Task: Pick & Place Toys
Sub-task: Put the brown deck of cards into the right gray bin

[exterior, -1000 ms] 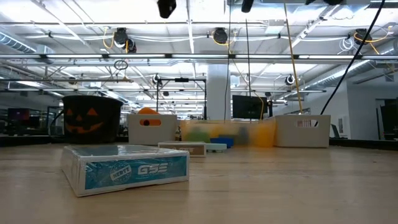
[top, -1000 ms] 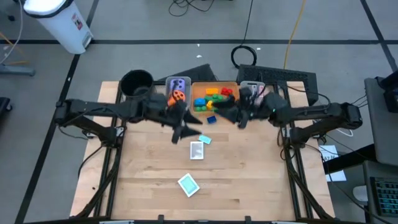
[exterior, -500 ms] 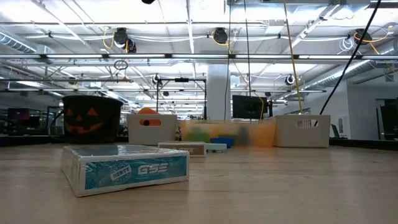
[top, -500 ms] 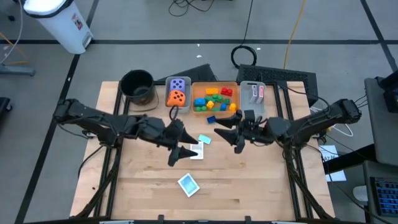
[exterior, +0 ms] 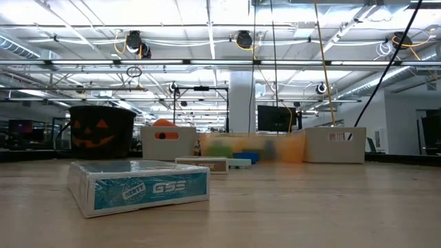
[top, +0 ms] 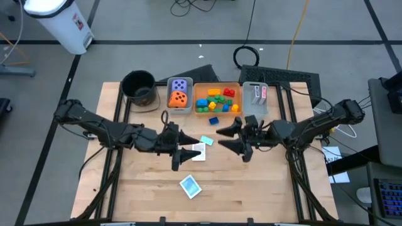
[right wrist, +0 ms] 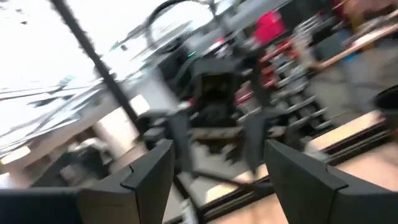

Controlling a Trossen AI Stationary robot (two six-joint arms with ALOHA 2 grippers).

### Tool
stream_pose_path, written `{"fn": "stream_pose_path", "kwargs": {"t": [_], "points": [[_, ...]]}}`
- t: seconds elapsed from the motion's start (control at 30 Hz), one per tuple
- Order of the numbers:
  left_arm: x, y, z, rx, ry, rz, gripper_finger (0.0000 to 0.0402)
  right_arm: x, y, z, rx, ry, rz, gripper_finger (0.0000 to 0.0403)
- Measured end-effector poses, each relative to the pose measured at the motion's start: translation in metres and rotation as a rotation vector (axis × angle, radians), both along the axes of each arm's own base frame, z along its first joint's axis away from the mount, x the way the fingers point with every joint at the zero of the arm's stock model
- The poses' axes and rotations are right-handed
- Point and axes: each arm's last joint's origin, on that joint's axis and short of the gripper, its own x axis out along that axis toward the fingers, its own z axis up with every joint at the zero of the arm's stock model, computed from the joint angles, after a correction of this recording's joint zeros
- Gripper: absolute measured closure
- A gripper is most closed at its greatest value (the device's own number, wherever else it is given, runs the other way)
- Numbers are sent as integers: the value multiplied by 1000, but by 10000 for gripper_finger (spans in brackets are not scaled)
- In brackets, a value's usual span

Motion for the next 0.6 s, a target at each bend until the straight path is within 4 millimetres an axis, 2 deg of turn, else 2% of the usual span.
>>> {"fn": "stream_pose_path", "kwargs": {"t": [0.17, 0.3, 0.43, 0.6], "points": [[-7, -17, -1, -95, -1, 54, 128, -1, 12, -10, 15, 108, 98, 165], [-6, -33, -11, -152, 25, 71, 128, -6, 25, -23, -58, 228, 143, 165], [4, -49, -32, -200, 85, 77, 128, -11, 34, -40, -107, 395, 171, 165], [23, -57, -63, -263, 160, 123, 128, -19, 39, -56, -165, 557, 187, 165]]}}
